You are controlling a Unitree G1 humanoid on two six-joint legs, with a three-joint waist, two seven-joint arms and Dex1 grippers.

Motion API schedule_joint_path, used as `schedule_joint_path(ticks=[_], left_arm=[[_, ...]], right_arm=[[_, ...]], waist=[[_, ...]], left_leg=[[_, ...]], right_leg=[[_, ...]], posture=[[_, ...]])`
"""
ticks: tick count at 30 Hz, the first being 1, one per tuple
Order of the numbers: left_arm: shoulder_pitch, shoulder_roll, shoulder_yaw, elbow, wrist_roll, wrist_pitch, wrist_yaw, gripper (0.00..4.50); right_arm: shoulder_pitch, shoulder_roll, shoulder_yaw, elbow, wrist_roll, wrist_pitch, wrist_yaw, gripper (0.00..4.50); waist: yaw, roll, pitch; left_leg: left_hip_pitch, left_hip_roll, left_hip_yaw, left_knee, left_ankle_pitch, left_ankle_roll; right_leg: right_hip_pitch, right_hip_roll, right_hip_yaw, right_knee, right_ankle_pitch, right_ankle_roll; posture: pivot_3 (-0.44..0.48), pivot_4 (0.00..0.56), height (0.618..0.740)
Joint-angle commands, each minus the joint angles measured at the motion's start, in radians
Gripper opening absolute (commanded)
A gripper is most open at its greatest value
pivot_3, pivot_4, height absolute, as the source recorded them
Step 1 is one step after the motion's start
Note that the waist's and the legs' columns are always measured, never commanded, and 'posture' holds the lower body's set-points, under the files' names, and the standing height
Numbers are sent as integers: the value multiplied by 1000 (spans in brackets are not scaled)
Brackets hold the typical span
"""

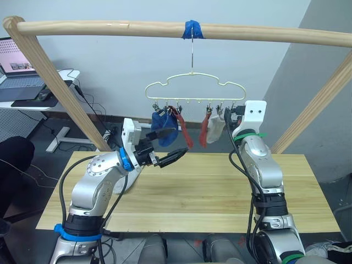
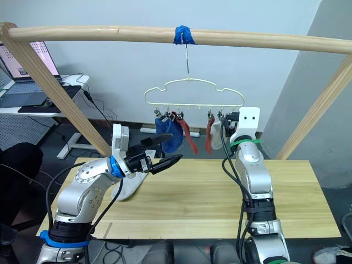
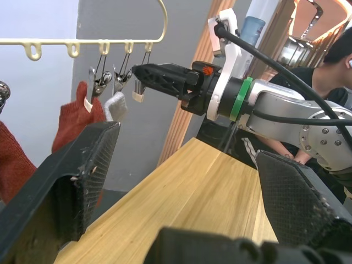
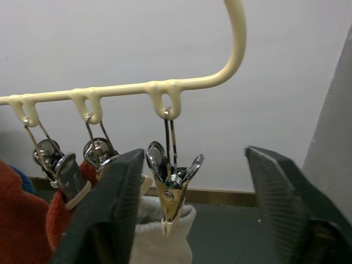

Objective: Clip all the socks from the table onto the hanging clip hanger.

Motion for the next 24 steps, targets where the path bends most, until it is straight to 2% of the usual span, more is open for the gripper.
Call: schedule_joint_path(ticks=[1,4,6,12,14,17,21,24], left_arm=[[-13,-1,-3,-20,1,-18,5,4500],[-11,-2,-3,-22,1,-18,8,4500],[-9,-3,-4,-25,1,-17,9,4500],[9,-4,-12,-20,16,-24,18,4500],[17,4,-13,24,57,-32,49,4500],[32,19,-12,144,148,-54,109,4500],[21,34,9,447,270,-166,194,4500],[-18,42,-6,613,337,-249,221,4500]], right_arm=[[-31,11,-8,-18,10,-14,-1,1601],[-35,16,-6,-16,10,-18,4,568],[-38,17,-4,-15,9,-21,8,113],[-36,3,-8,-27,15,-6,30,54],[-38,-22,-18,-36,26,23,56,54],[-45,-72,-38,-54,83,100,127,54],[-54,-182,-66,-105,185,237,262,54],[-63,-230,-76,-127,236,307,314,54]], waist=[[0,0,0],[1,0,0],[1,0,0],[1,0,0],[1,0,0],[1,0,0],[2,0,0],[2,0,0]], left_leg=[[0,0,0,0,0,0],[0,0,0,0,0,0],[0,0,0,0,0,0],[0,0,0,0,0,0],[0,0,0,0,0,0],[1,0,0,0,0,0],[1,0,0,0,0,0],[1,0,0,0,0,0]], right_leg=[[0,0,0,0,0,0],[0,0,0,0,0,0],[0,0,0,0,0,0],[0,0,0,0,0,0],[0,0,0,0,0,0],[0,0,0,0,0,0],[0,0,0,0,0,0],[0,0,0,0,0,0]], posture=[[41,124,740],[44,123,740],[44,123,740],[44,127,740],[38,129,740],[27,131,740],[8,131,740],[-4,131,740]])
